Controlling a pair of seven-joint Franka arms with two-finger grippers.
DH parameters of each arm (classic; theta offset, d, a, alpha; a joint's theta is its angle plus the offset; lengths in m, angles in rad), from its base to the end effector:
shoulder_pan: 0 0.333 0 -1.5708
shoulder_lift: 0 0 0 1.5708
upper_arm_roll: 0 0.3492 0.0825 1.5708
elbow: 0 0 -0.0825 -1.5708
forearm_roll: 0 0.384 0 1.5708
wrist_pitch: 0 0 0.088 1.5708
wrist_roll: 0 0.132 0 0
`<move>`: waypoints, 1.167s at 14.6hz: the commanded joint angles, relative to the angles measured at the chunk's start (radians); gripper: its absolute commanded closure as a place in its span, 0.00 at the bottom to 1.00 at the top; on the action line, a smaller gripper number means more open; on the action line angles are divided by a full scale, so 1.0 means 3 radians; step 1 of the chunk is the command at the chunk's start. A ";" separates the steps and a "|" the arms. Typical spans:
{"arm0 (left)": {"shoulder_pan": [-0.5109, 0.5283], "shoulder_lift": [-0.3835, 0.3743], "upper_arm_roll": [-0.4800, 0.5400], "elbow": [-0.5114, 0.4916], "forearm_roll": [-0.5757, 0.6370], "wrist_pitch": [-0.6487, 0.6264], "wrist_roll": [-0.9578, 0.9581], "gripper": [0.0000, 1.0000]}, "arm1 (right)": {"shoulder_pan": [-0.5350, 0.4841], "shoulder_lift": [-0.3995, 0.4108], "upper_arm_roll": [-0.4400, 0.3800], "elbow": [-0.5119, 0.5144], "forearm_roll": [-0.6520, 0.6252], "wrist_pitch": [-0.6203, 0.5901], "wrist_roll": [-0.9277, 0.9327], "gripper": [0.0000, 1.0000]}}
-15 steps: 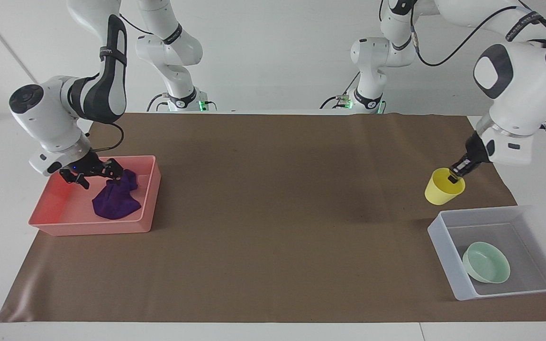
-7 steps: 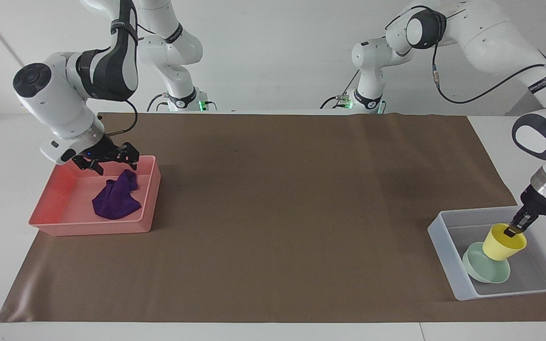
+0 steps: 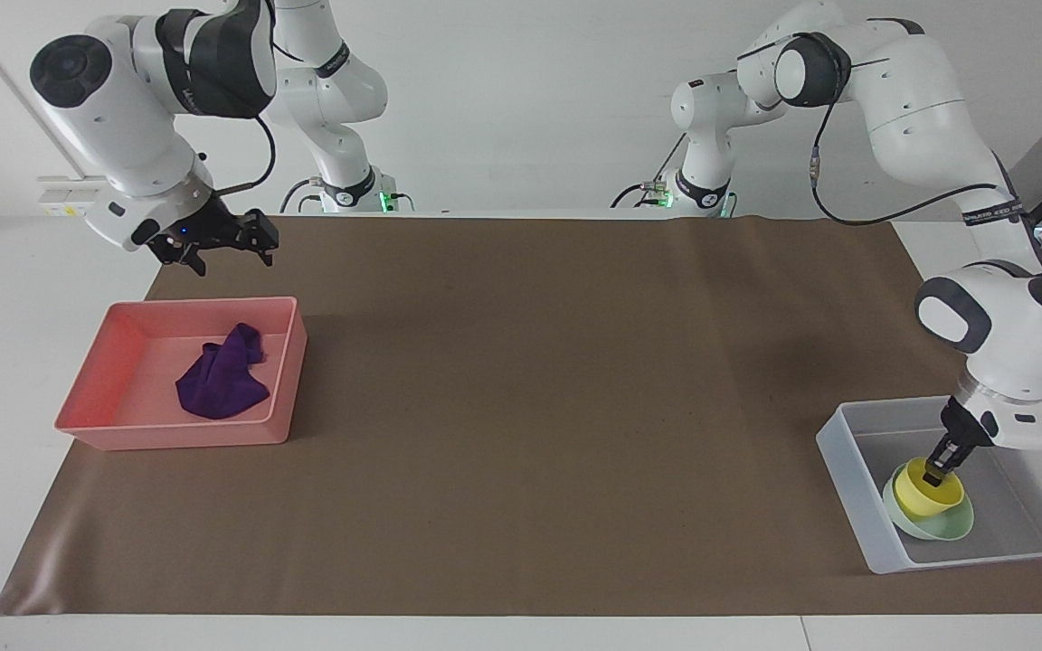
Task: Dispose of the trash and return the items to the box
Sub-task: 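Carry the yellow cup with the left gripper into the white box, then release the cup in the bowl and withdraw the left gripper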
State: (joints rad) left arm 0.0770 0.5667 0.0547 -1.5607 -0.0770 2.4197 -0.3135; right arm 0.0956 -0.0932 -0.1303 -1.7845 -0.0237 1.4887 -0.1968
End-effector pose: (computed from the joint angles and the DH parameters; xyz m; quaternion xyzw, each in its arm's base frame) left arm 0.7436 0.0899 0.3500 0.9605 0.2364 0.1441 0.0287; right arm 0.5001 -0.0233 0.5767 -0.9915 -0.0817 0.1015 0.0059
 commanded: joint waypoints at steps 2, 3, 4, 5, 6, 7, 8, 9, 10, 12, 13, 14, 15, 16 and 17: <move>-0.0062 -0.0395 0.0058 -0.0029 0.0229 -0.0460 0.0084 0.00 | 0.0116 -0.0257 0.0000 -0.0091 -0.0044 -0.0339 0.0037 0.01; -0.0067 -0.0527 0.0038 -0.0029 0.0403 -0.0675 0.0109 0.00 | 0.0126 -0.0272 0.0000 -0.0091 -0.0039 -0.0391 0.0027 0.01; -0.0098 -0.0645 0.0012 -0.0039 0.0496 -0.0864 0.0130 0.00 | 0.0126 -0.0303 0.0000 -0.0091 -0.0023 -0.0406 0.0022 0.01; -0.0204 -0.0808 0.0017 -0.0069 0.0512 -0.1114 0.0180 0.00 | 0.0126 -0.0333 0.0005 -0.0101 0.0002 -0.0412 0.0022 0.01; -0.0286 -0.0982 0.0017 -0.0140 0.0512 -0.1436 0.0302 0.00 | 0.0172 -0.0334 0.0000 -0.0096 0.0002 -0.0412 0.0007 0.01; -0.0343 -0.1222 0.0012 -0.0283 0.0512 -0.1722 0.0415 0.00 | 0.0208 -0.0334 0.0000 -0.0091 0.0007 -0.0412 0.0012 0.01; -0.0419 -0.1518 0.0012 -0.0512 0.0512 -0.1826 0.0472 0.00 | 0.0213 -0.0334 0.0000 -0.0091 0.0002 -0.0402 0.0017 0.01; -0.0506 -0.1819 0.0012 -0.0727 0.0507 -0.1873 0.0472 0.00 | 0.0213 -0.0334 0.0000 -0.0091 0.0002 -0.0381 0.0012 0.01; -0.0563 -0.2010 0.0007 -0.0790 0.0507 -0.2015 0.0447 0.00 | 0.0213 -0.0334 0.0000 -0.0085 0.0002 -0.0361 0.0012 0.01; -0.0619 -0.2068 -0.0024 -0.0542 0.0517 -0.2561 0.0492 0.00 | 0.0208 -0.0324 0.0000 -0.0070 0.0002 -0.0361 0.0012 0.01; -0.0675 -0.2002 -0.0059 -0.0221 0.0553 -0.2933 0.0731 0.00 | 0.0208 -0.0323 0.0000 -0.0065 0.0002 -0.0361 0.0007 0.01; -0.0691 -0.1880 -0.0065 0.0096 0.0508 -0.3226 0.0915 0.00 | 0.0208 -0.0323 0.0000 -0.0070 0.0002 -0.0361 0.0001 0.01; -0.0706 -0.1823 -0.0070 0.0216 0.0482 -0.3396 0.0948 0.00 | 0.0203 -0.0323 -0.0005 -0.0070 0.0002 -0.0361 -0.0004 0.01; -0.0712 -0.1833 -0.0080 0.0222 0.0456 -0.3397 0.0948 0.00 | 0.0198 -0.0323 -0.0005 -0.0065 0.0002 -0.0361 -0.0004 0.01; -0.0712 -0.1828 -0.0080 0.0222 0.0441 -0.3326 0.0973 0.00 | 0.0193 -0.0323 -0.0010 -0.0065 0.0002 -0.0361 -0.0009 0.01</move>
State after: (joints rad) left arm -0.1287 -0.0381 0.0274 -1.5564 0.0586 1.4469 -0.0571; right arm 0.1584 -0.1744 -0.1309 -1.7913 -0.0233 1.3711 -0.1968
